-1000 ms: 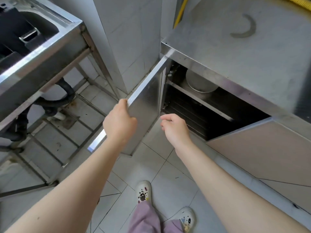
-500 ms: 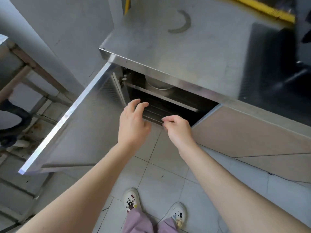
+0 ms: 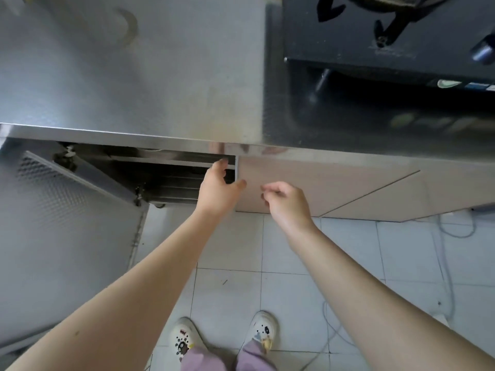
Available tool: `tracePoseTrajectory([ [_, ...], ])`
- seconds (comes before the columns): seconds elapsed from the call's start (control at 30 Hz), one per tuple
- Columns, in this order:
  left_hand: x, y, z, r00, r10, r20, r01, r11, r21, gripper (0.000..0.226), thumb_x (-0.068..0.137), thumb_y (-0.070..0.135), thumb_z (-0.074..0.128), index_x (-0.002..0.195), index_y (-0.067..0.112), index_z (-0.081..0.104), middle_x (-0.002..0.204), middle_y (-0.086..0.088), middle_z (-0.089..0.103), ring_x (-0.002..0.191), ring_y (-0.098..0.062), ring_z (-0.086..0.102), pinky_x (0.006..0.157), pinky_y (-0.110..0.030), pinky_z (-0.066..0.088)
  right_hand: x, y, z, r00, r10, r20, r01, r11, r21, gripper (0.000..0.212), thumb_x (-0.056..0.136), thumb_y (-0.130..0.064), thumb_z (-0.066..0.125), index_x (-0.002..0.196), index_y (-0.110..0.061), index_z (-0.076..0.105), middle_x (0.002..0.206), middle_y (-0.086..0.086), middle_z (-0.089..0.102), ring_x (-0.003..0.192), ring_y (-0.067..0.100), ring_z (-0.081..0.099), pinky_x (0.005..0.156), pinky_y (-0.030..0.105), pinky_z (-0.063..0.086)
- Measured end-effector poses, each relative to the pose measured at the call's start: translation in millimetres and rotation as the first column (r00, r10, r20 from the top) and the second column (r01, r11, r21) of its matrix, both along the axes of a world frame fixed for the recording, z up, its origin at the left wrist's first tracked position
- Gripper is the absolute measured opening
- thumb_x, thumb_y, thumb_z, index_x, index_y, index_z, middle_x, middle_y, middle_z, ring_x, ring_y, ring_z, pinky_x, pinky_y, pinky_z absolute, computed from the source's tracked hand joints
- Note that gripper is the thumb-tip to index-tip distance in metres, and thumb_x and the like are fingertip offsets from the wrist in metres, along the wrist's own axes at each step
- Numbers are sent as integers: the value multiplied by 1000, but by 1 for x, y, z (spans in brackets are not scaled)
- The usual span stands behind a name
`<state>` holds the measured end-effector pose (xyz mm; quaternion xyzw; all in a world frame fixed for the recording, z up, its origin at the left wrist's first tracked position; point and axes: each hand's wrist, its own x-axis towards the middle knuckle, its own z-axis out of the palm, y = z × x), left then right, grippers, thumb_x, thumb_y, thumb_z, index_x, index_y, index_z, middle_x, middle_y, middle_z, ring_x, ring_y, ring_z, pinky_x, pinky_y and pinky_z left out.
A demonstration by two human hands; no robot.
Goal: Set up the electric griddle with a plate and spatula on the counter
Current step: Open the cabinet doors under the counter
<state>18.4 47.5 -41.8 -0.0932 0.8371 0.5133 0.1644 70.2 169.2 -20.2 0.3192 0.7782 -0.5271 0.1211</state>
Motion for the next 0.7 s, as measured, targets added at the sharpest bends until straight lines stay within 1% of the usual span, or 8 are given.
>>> tracePoseTrajectory([
  [0.13, -12, 24, -2, 992, 118, 48, -124, 983, 139, 54, 79, 15, 67, 130, 18, 49, 127, 3, 54, 117, -11, 48, 92, -25, 37, 3, 30, -3, 999, -36, 12, 36, 999, 0, 21, 88, -19, 53, 99, -23, 70, 103, 0, 72, 100, 19, 65, 82, 30, 50],
  [0.27, -22, 36, -2, 989, 110, 95, -130, 964, 231, 27, 76, 16, 69, 100, 21, 59, 99, 5, 62, 101, -14, 56, 83, -26, 44, 3, 44, -7, 999, -36, 22, 36, 999, -17, 19, 89, -19, 53, 96, -25, 69, 102, -1, 71, 99, 18, 64, 77, 27, 48],
  [0.33, -26, 40, -2, 983, 129, 131, -162, 945, 284, 23, 77, 17, 70, 94, 23, 58, 102, 2, 63, 99, -13, 57, 83, -25, 43, 2, 46, -7, 999, -40, 23, 41, 999, -36, 19, 89, -19, 52, 98, -25, 68, 103, -1, 71, 99, 19, 63, 76, 26, 47],
  [0.43, -27, 41, -5, 985, 142, 98, -163, 950, 266, 20, 77, 22, 71, 93, 25, 59, 103, 1, 63, 95, -11, 57, 75, -18, 43, 2, 48, -7, 998, -61, 23, 62, 996, -56, 23, 89, -19, 51, 107, -25, 64, 105, -3, 68, 95, 16, 61, 65, 22, 43],
  [0.5, -22, 38, -6, 990, 137, 40, -141, 974, 174, 27, 75, 37, 71, 97, 27, 60, 95, 7, 62, 89, -9, 57, 69, -17, 41, 1, 47, -5, 994, -109, 12, 110, 993, -47, 31, 89, -21, 51, 119, -26, 57, 97, -9, 64, 88, 13, 57, 57, 19, 38],
  [0.53, -18, 34, -8, 993, 118, 22, -120, 985, 127, 36, 72, 48, 70, 99, 28, 60, 94, 10, 62, 89, -9, 57, 72, -19, 43, 2, 47, -5, 990, -142, -2, 141, 989, -41, 35, 90, -22, 51, 125, -26, 52, 95, -12, 61, 87, 12, 56, 58, 20, 38],
  [0.6, -8, 27, -8, 997, 68, 40, -71, 996, 51, 56, 65, 66, 63, 103, 24, 59, 100, 6, 65, 96, -14, 60, 84, -29, 47, 3, 45, -3, 978, -206, -29, 205, 978, -30, 43, 92, -27, 53, 134, -25, 43, 109, -7, 62, 98, 17, 57, 72, 25, 40],
  [0.7, 4, 15, -1, 992, 19, 128, -19, 1000, 1, 62, 64, 82, 46, 87, 26, 60, 95, 6, 63, 97, -20, 59, 94, -41, 48, 7, 39, 1, 955, -294, -32, 293, 956, -31, 58, 93, -34, 52, 144, -18, 30, 136, 6, 53, 121, 25, 52, 94, 33, 40],
])
